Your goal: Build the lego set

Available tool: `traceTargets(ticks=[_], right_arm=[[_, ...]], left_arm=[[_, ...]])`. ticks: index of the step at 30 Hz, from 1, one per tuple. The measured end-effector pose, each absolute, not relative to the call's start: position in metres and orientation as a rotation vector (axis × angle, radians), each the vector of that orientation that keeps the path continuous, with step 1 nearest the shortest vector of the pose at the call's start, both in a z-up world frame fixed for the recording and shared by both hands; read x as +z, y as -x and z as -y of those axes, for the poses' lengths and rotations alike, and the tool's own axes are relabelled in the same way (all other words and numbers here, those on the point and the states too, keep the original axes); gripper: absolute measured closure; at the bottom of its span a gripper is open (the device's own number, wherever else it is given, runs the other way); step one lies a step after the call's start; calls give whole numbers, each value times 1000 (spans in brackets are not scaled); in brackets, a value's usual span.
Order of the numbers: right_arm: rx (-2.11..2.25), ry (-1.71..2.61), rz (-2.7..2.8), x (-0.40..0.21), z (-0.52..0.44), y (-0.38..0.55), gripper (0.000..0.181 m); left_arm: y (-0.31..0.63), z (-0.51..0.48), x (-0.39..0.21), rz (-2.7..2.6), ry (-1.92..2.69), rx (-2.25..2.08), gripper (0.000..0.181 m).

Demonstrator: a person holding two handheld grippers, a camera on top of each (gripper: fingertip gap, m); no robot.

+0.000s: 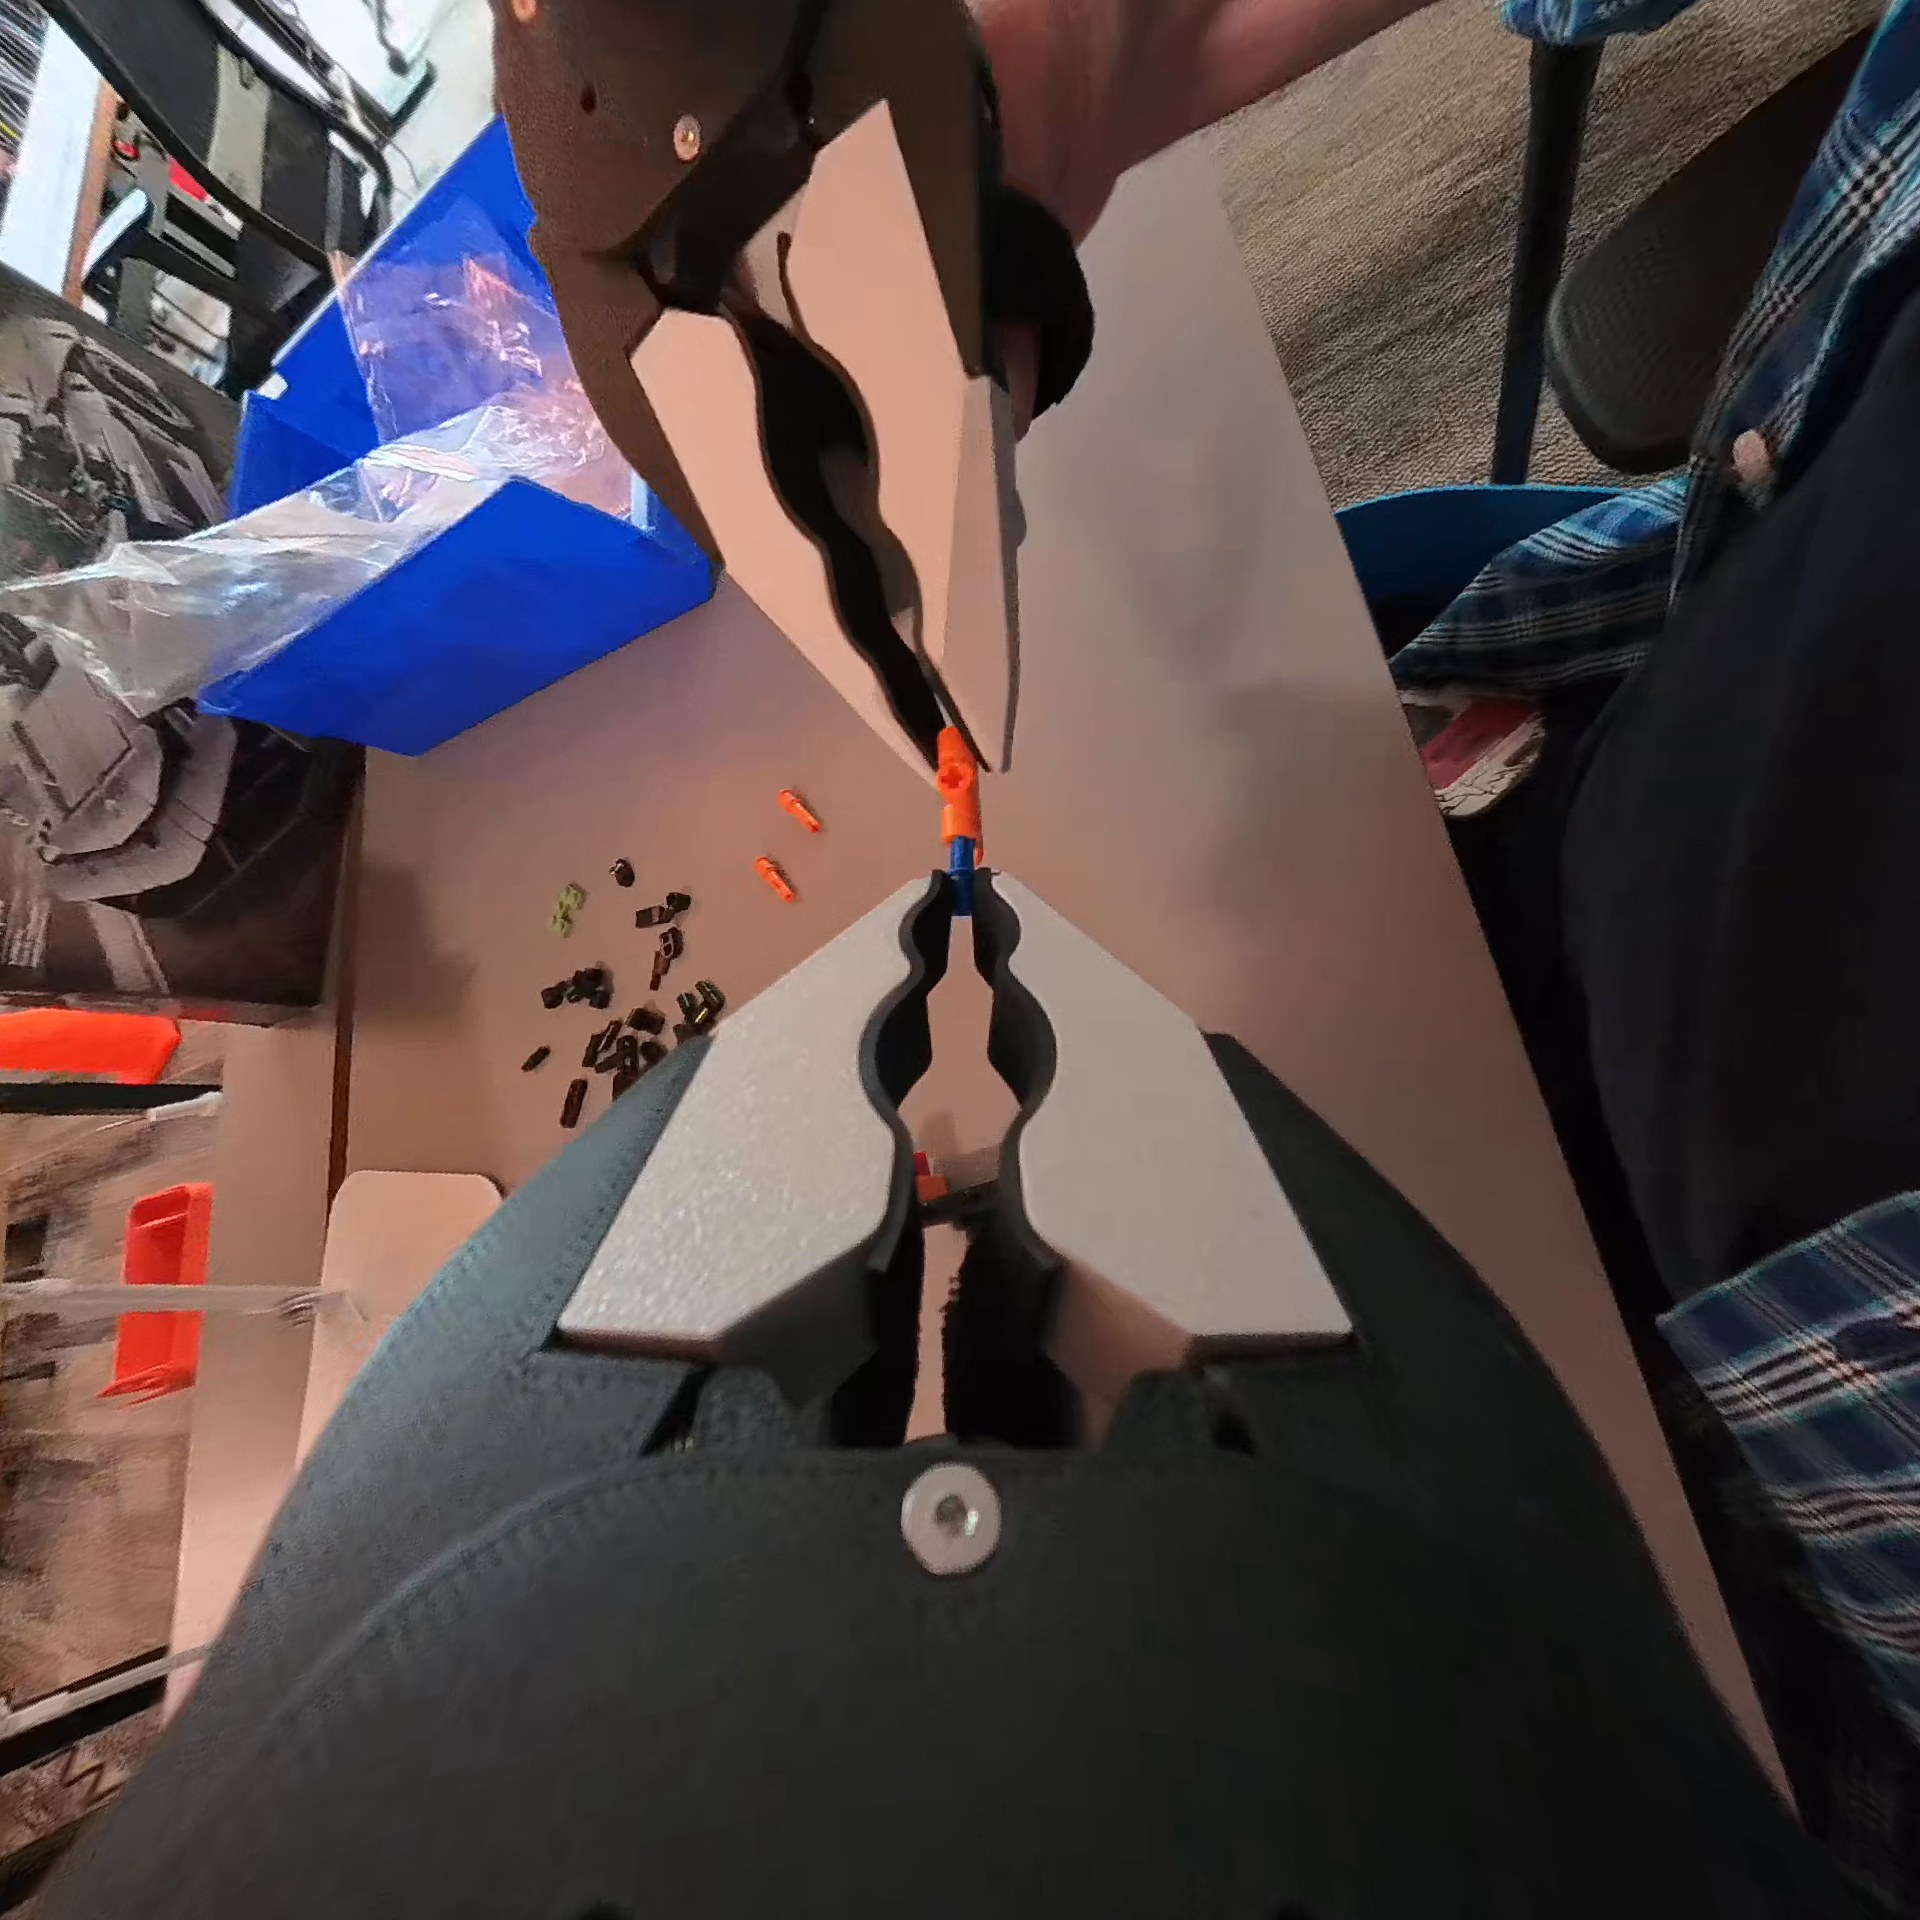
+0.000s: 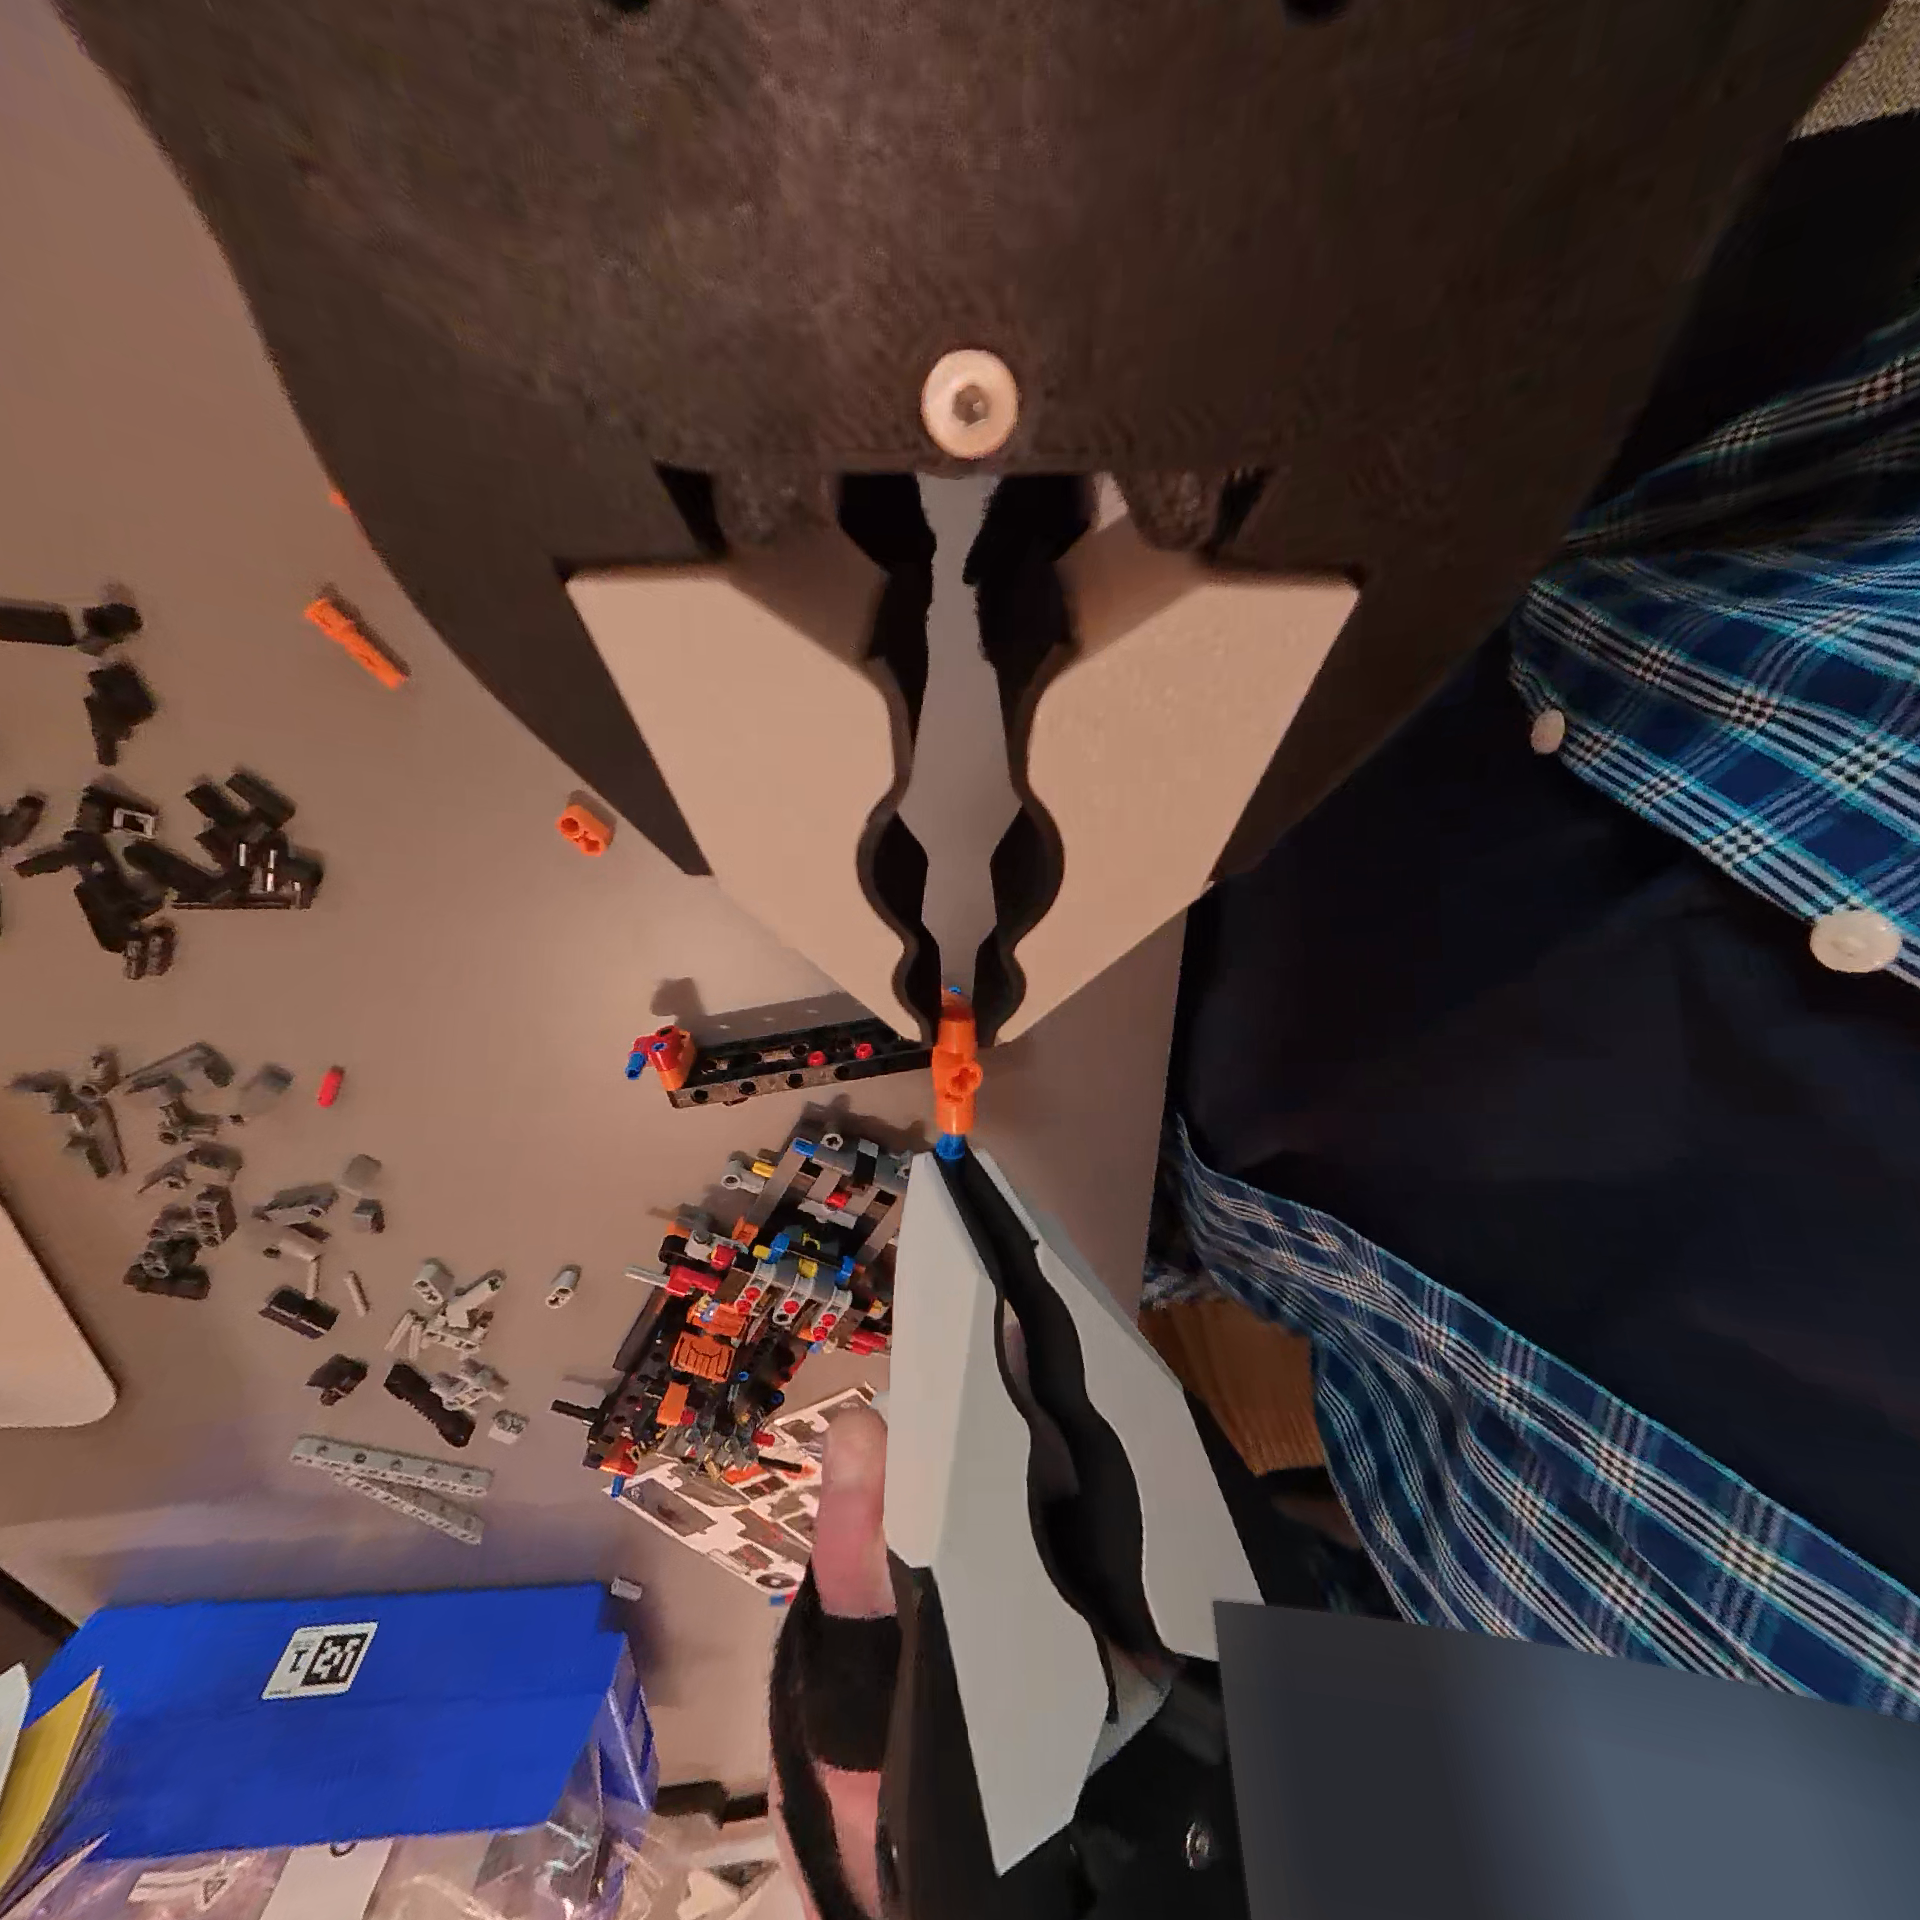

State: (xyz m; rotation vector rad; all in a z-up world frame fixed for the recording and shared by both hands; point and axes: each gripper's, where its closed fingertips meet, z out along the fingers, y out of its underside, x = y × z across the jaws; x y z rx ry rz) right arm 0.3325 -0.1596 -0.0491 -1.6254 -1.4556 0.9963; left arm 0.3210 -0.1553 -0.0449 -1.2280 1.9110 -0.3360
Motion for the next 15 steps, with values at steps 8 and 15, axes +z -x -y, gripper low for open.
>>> traceTargets(ticks=[8,15], right_arm=[[920,1660,1414,-51,155,-331,178],[769,1791,1431,-60,151,-332,178]], left_arm=[[-320,150,-45,-1881,1299,-326,179],[-320,144,-56,-1917,1296,-161,179]])
